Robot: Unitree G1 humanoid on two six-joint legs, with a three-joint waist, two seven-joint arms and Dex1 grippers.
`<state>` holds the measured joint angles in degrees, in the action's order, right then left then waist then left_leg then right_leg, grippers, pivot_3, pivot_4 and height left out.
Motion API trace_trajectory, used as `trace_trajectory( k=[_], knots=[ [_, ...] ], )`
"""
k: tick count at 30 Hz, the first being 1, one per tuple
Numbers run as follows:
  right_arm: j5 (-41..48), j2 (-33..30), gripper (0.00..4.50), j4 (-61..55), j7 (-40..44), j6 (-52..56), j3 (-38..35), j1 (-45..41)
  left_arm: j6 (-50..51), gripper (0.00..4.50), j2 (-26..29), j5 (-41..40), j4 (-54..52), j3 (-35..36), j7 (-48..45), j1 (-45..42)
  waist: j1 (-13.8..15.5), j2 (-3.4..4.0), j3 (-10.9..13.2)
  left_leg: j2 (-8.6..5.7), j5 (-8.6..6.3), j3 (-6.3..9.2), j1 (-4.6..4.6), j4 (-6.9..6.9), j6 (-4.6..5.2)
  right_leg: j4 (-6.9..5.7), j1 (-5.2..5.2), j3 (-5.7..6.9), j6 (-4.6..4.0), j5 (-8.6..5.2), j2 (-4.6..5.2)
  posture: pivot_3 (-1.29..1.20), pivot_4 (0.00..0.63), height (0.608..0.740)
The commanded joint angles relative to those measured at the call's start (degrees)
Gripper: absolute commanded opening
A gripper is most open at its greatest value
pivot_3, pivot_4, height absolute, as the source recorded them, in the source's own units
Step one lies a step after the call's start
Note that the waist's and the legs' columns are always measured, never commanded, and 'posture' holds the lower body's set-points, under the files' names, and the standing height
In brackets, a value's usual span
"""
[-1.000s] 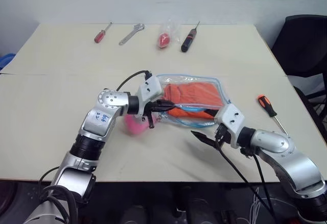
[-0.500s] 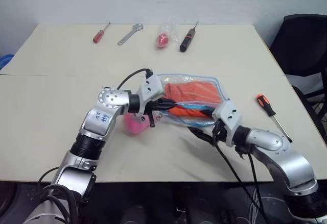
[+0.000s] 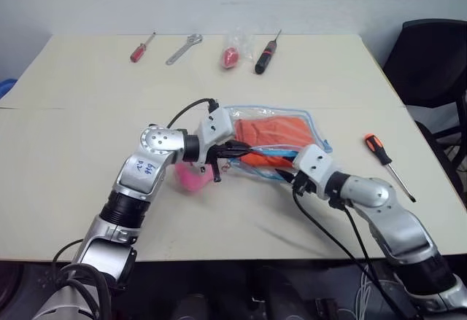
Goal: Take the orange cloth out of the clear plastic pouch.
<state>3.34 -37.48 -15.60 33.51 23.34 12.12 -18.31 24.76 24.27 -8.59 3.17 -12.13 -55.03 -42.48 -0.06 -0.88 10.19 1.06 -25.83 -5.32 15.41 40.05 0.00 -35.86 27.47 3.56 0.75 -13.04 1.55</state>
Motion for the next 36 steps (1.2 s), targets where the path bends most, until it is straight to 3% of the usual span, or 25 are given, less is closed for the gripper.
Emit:
trace_trajectory(
  k=[1, 4, 10, 15, 19, 28, 32, 36],
  knots=[
    [-4.3, 0.8, 3.06, 2.6, -1.4, -5.0, 0.7, -1.9, -1.3, 0.0, 0.1, -0.1, -0.6, 0.5, 0.3, -1.9, 0.0, 0.0, 0.0, 0.07, 0.0, 0.0, 0.0, 0.0, 0.0, -0.01, 0.02, 0.0, 0.0, 0.0, 0.0, 0.0, 0.15, 0.74],
    [-6.3, 2.3, 4.08, 5.2, -2.3, -6.6, 0.9, -3.1, -0.8, 0.0, 0.0, -0.4, -1.3, 0.5, 0.4, -2.0, 0.0, 0.0, 0.0, 0.09, 0.0, 0.0, 0.0, 0.01, 0.0, -0.02, 0.03, 0.0, 0.0, 0.0, 0.01, 0.0, 0.15, 0.74],
    [-3.2, 7.3, 4.08, 8.9, -2.1, -3.8, -2.0, -4.9, 0.3, 0.0, -0.3, -1.2, -3.3, 0.4, 0.6, -1.2, -0.1, 0.01, 0.0, 0.16, 0.01, -0.01, -0.01, 0.01, -0.01, -0.04, 0.03, 0.02, 0.0, 0.0, -0.02, 0.0, 0.15, 0.74],
    [-10.6, 5.9, 4.08, 16.1, -3.1, -7.0, 2.2, -7.2, 0.8, 0.0, -0.4, -1.4, -3.4, 0.6, 0.8, -1.1, -0.1, 0.02, 0.0, 0.16, 0.01, 0.0, -0.02, 0.02, -0.02, -0.05, 0.04, 0.02, 0.0, 0.0, -0.01, 0.0, 0.15, 0.74],
    [-14.7, 6.4, 3.2, 23.2, -4.1, -10.3, 4.2, -9.6, 1.6, 0.0, -0.7, -1.7, -3.4, 0.9, 1.2, -1.3, -0.2, 0.05, 0.0, 0.17, 0.01, -0.01, -0.02, 0.01, -0.02, -0.04, -0.02, 0.01, -0.01, 0.0, -0.01, 0.0, 0.15, 0.74],
    [-17.5, 4.4, 0.02, 20.0, -1.0, -16.8, 5.1, -8.3, 9.6, 0.0, -3.4, -5.4, -4.1, 3.9, 5.3, -1.5, -0.1, 0.05, 0.0, 0.17, 0.01, 0.01, -0.11, 0.02, -0.01, -0.05, 0.02, 0.02, 0.0, 0.0, 0.02, 0.0, 0.15, 0.74],
    [-17.6, 1.1, 0.02, 11.0, 2.9, -19.0, 4.8, -4.8, 14.1, 0.0, -6.2, -5.7, -0.8, 6.0, 10.8, -4.1, 0.0, 0.05, 0.0, 0.15, 0.01, 0.04, -0.11, 0.02, -0.01, -0.01, 0.01, 0.04, 0.0, 0.0, 0.02, 0.0, 0.15, 0.74],
    [-11.6, -1.4, 0.02, 0.6, 7.6, -17.8, -0.2, -1.7, 7.6, 0.0, -4.5, 0.5, 4.2, 2.6, 13.3, -4.7, -0.2, 0.05, 0.0, 0.15, 0.01, 0.01, -0.1, -0.02, -0.04, -0.01, -0.01, 0.01, 0.01, 0.01, -0.02, 0.0, 0.15, 0.74]
  ],
)
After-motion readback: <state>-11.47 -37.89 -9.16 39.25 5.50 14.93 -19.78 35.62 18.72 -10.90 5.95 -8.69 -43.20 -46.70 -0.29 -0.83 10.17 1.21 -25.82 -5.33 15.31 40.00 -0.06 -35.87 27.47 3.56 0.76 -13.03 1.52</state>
